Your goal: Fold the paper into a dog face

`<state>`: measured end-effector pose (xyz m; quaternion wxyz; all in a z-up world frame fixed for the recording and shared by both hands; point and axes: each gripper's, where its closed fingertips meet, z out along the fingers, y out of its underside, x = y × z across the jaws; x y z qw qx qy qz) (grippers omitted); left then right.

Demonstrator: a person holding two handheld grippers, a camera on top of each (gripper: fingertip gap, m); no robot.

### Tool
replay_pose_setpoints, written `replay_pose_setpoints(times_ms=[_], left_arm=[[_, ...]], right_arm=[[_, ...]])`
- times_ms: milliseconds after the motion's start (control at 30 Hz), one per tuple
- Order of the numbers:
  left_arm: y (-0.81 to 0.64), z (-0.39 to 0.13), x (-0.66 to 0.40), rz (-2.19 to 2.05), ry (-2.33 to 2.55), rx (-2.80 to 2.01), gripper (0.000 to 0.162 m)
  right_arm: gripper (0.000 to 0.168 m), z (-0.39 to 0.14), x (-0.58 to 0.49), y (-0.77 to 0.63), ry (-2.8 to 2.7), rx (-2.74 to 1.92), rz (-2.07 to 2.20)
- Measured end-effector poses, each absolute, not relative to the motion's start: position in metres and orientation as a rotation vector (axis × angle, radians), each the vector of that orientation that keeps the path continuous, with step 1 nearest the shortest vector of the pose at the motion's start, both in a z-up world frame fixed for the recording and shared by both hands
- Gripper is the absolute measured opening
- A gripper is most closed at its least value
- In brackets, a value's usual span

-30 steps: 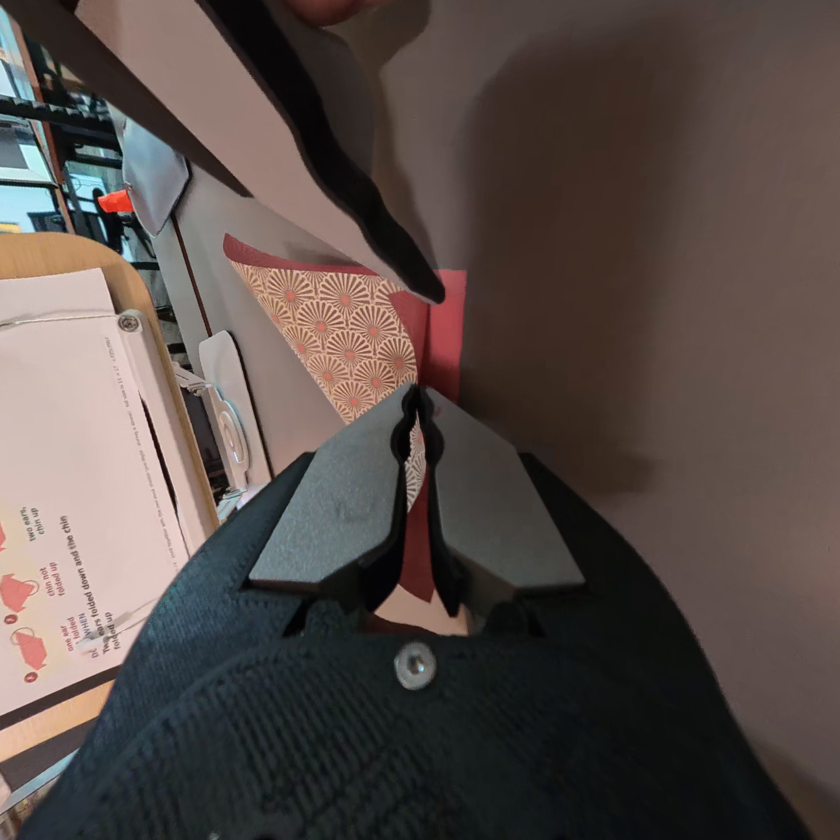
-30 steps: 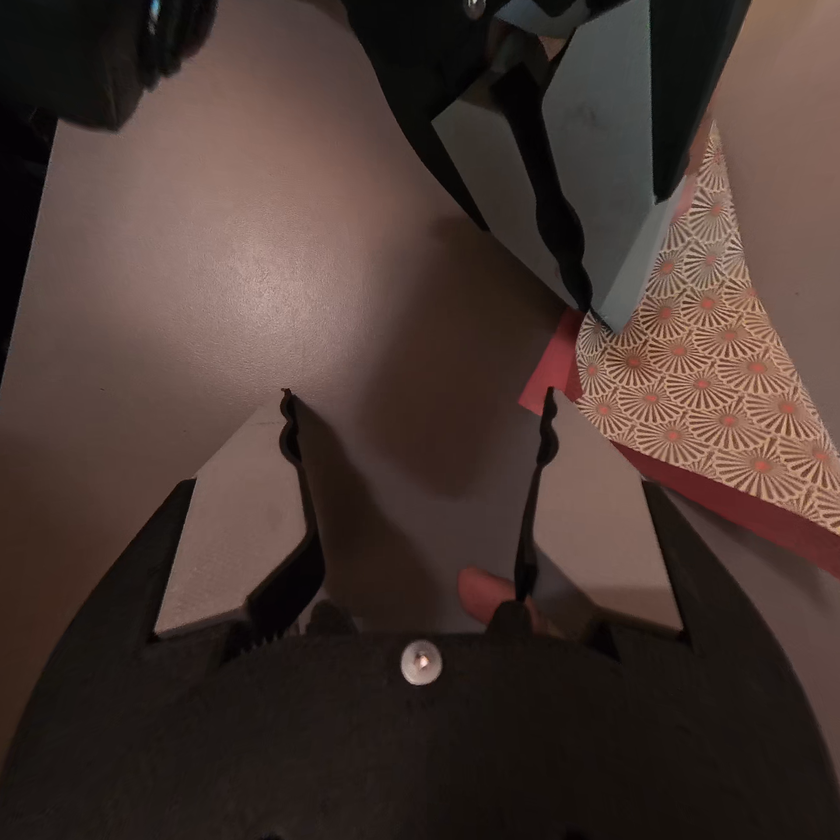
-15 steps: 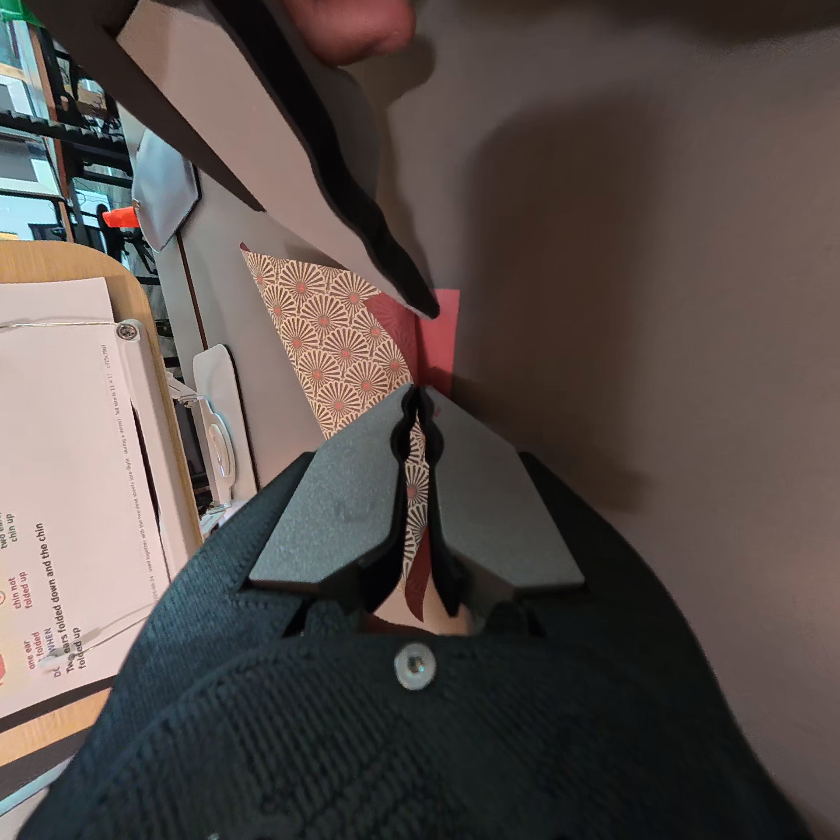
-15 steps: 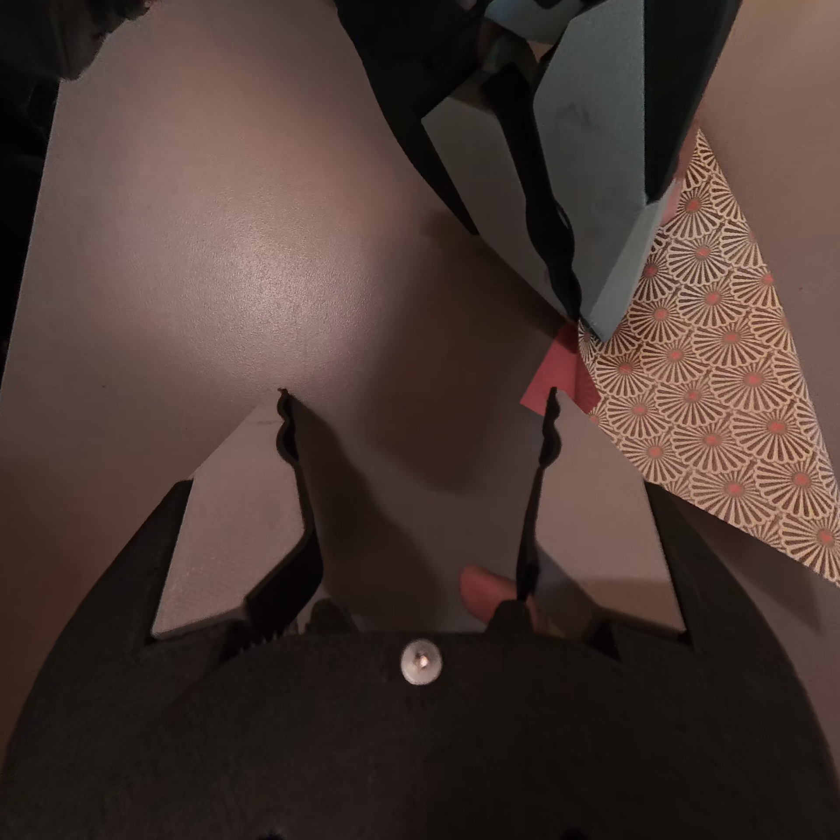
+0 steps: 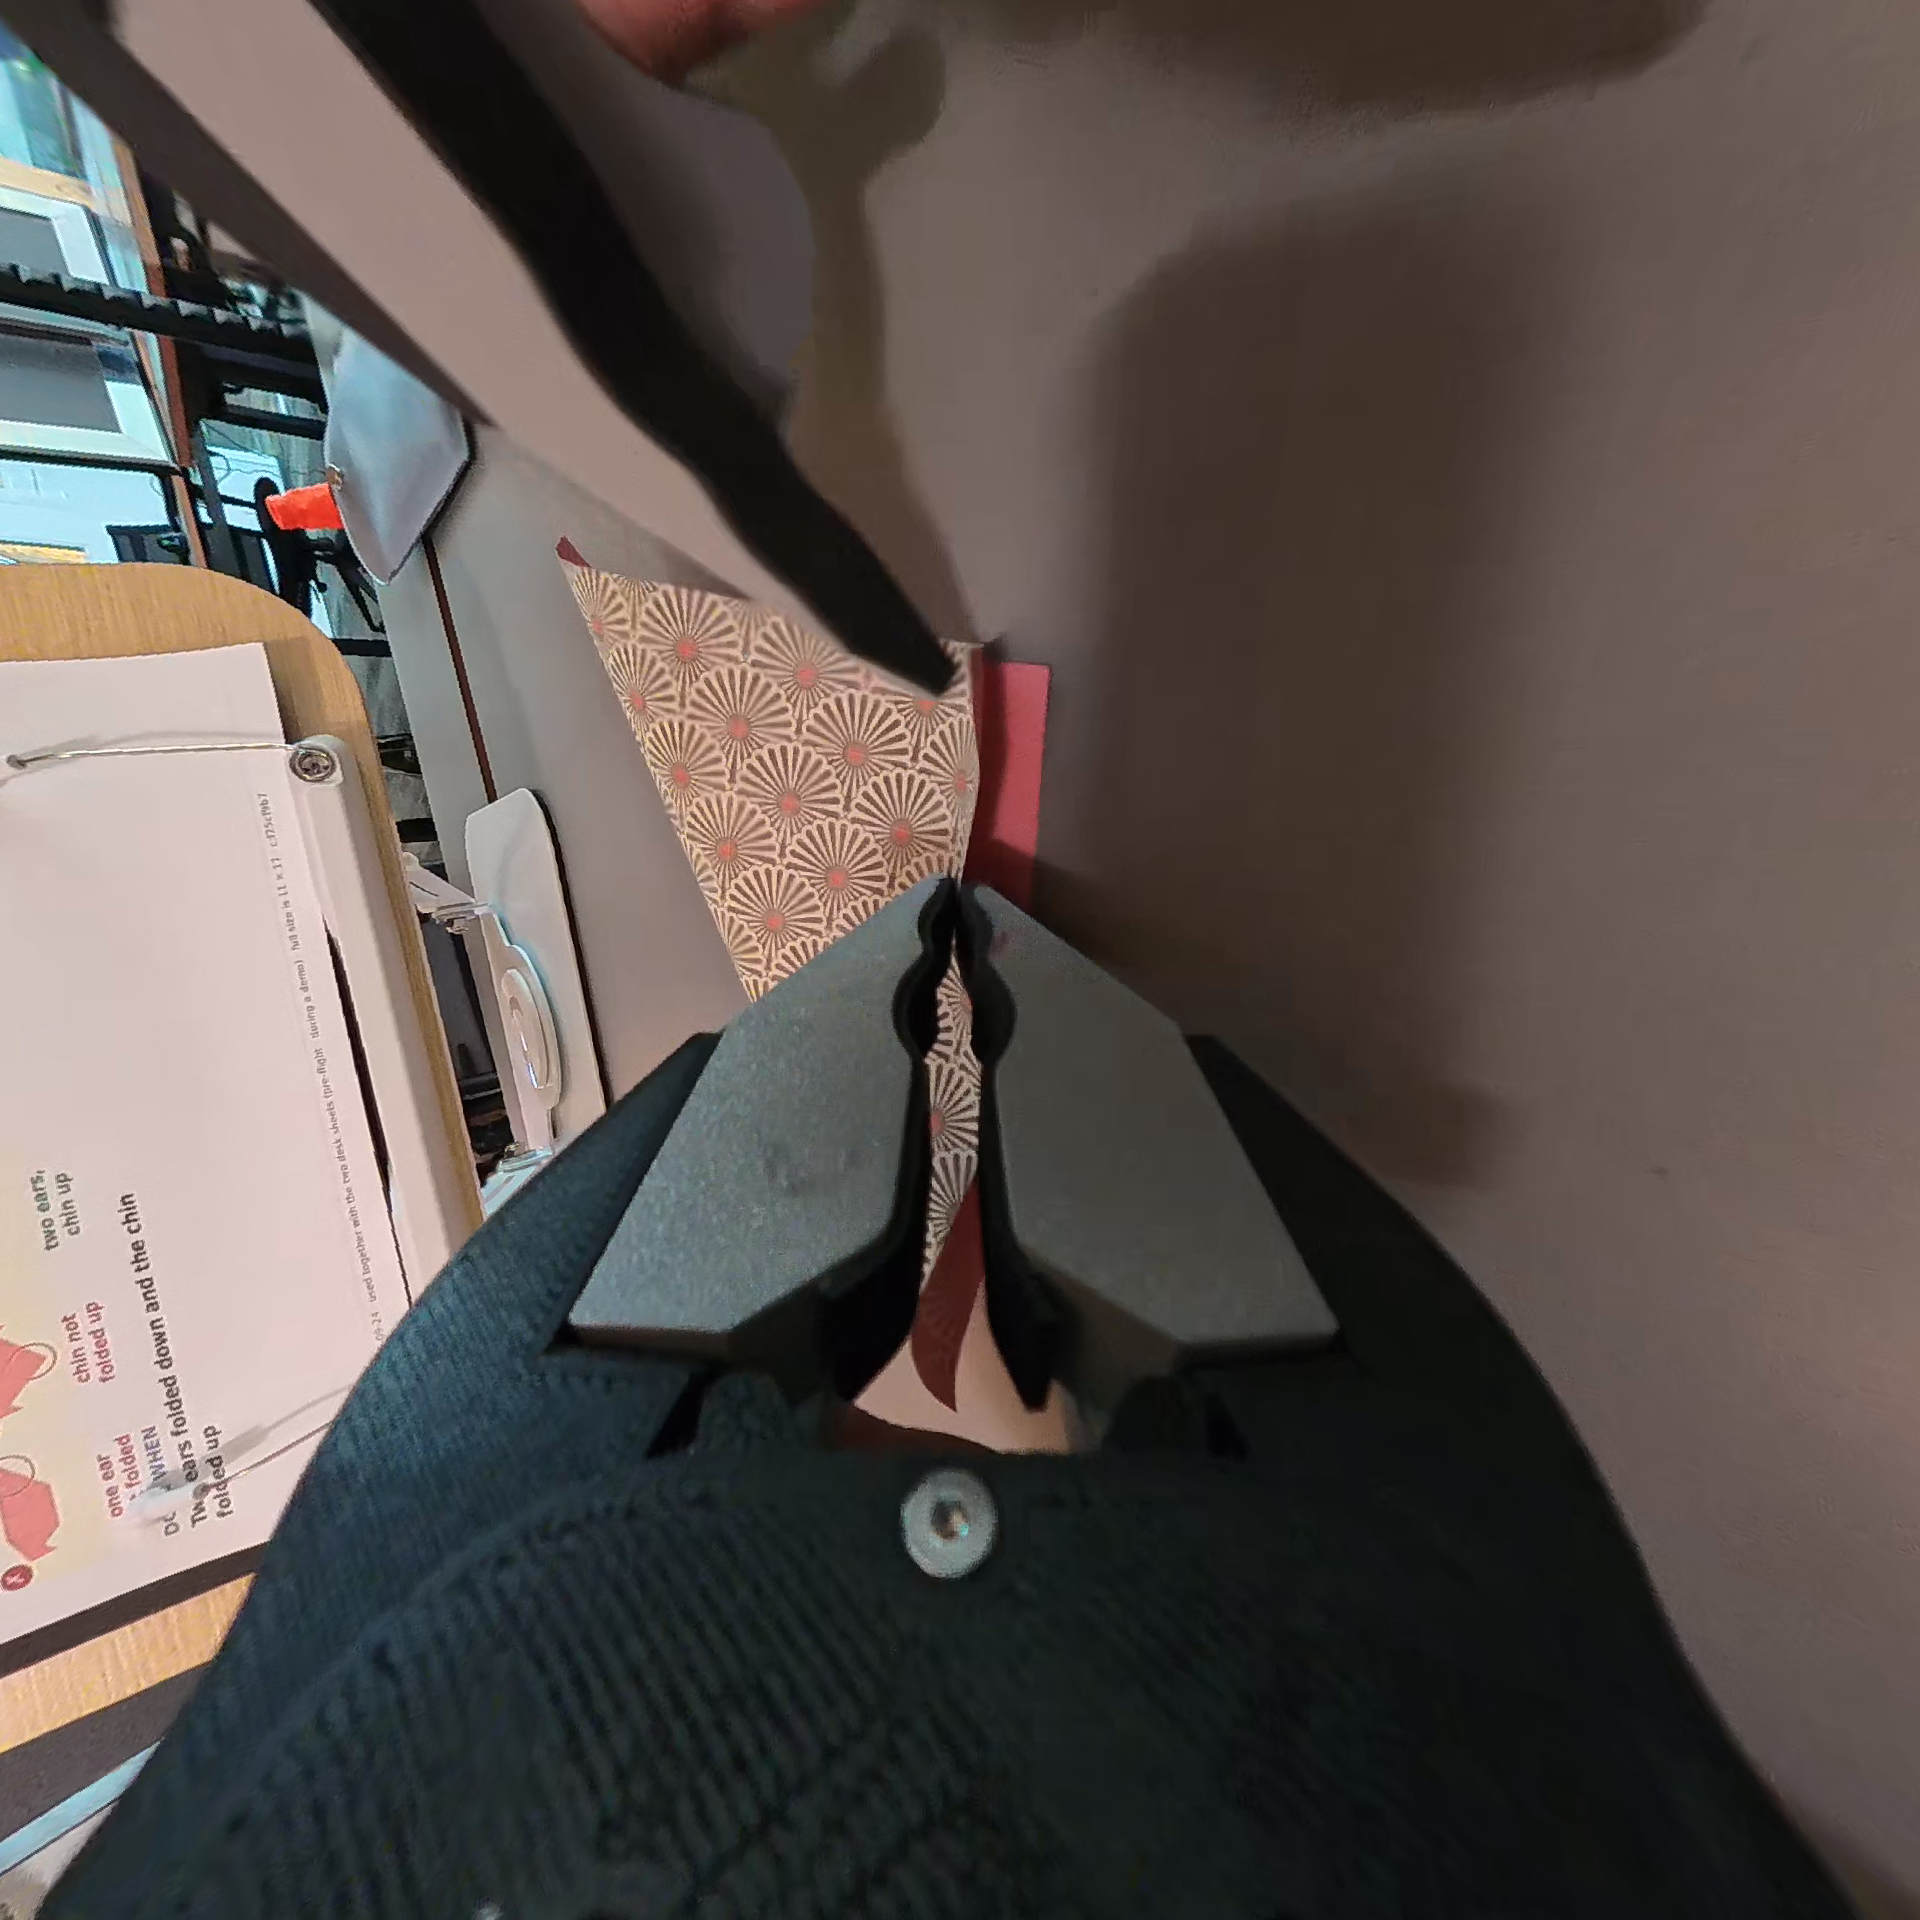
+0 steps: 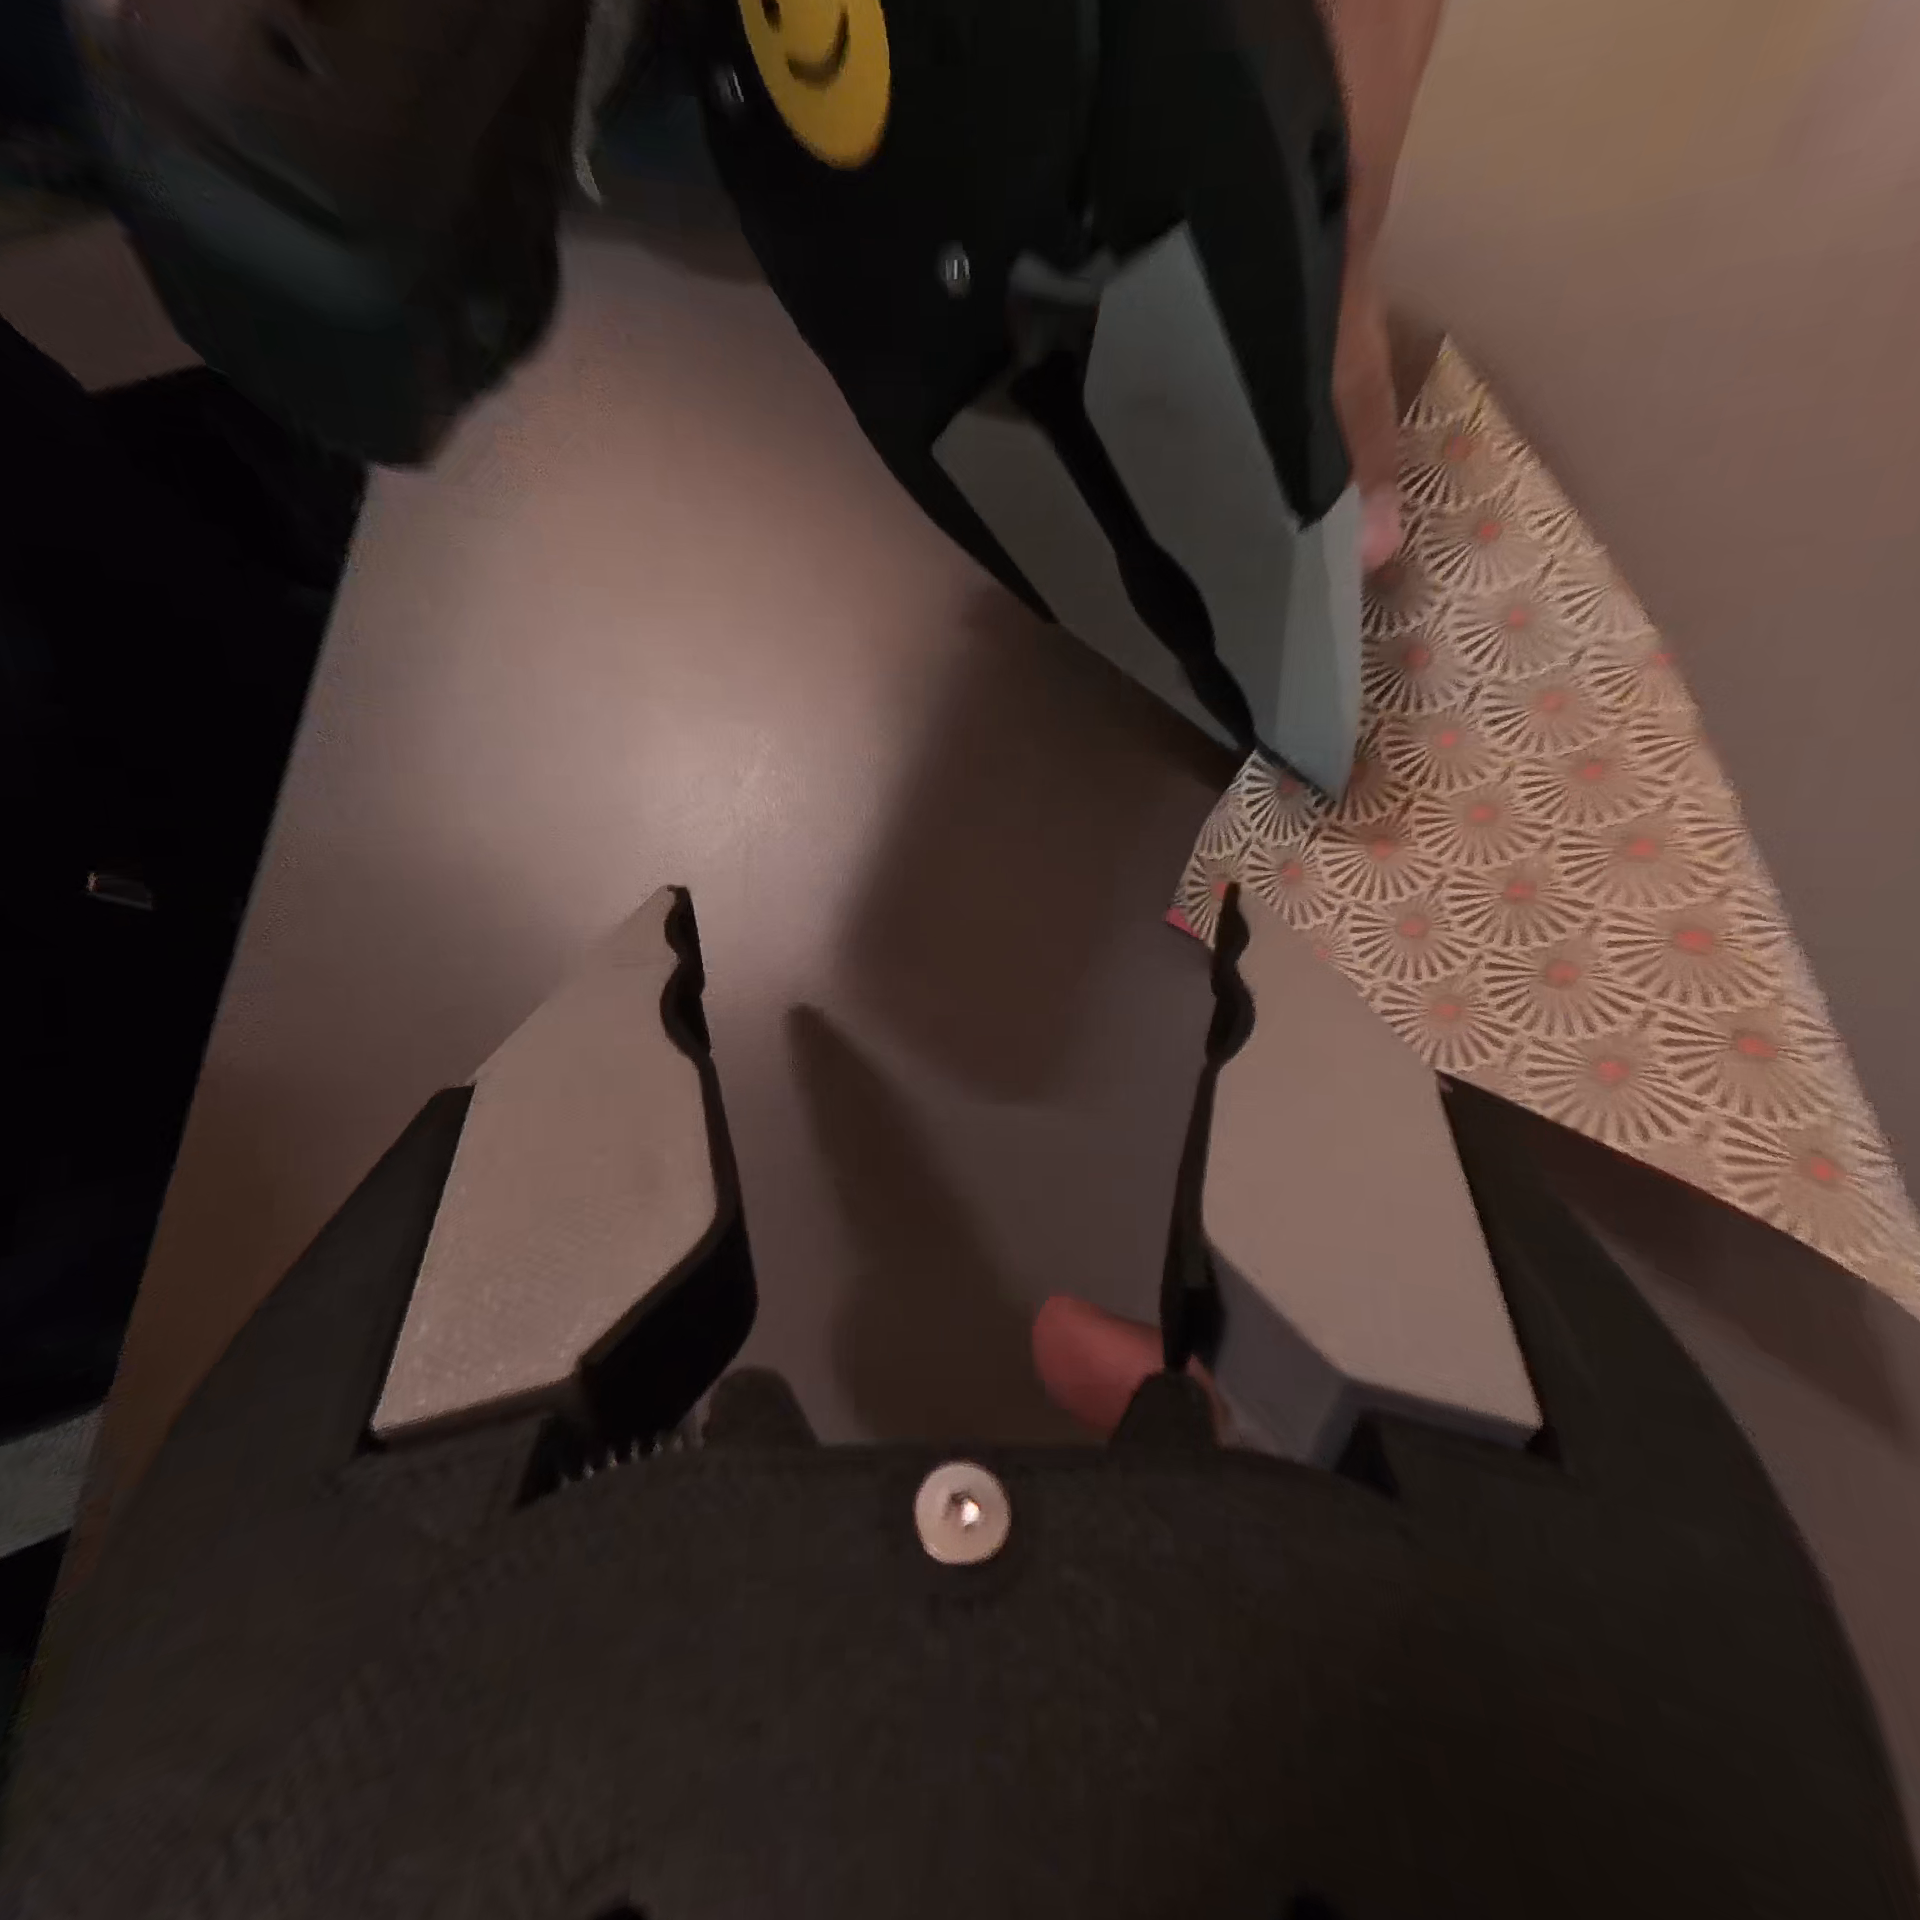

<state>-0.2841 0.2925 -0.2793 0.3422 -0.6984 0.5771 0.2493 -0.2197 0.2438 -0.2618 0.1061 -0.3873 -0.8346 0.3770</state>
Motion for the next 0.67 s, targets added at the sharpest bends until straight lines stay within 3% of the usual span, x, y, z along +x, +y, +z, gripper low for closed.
replay_pose_setpoints(times_ms=[333,467,667], left_arm=[[0.293,-0.278,-0.290,0.681,1.476,-1.814,0.000],[0.282,-0.273,-0.294,0.621,1.462,-1.856,0.012],[0.277,-0.262,-0.286,0.534,1.420,-1.832,0.008]], right_arm=[[0.094,-0.278,-0.229,0.244,-2.478,-1.157,1.016],[0.094,-0.278,-0.229,0.244,-2.478,-1.157,1.003],[0.095,-0.277,-0.229,0.243,-2.478,-1.156,1.013]])
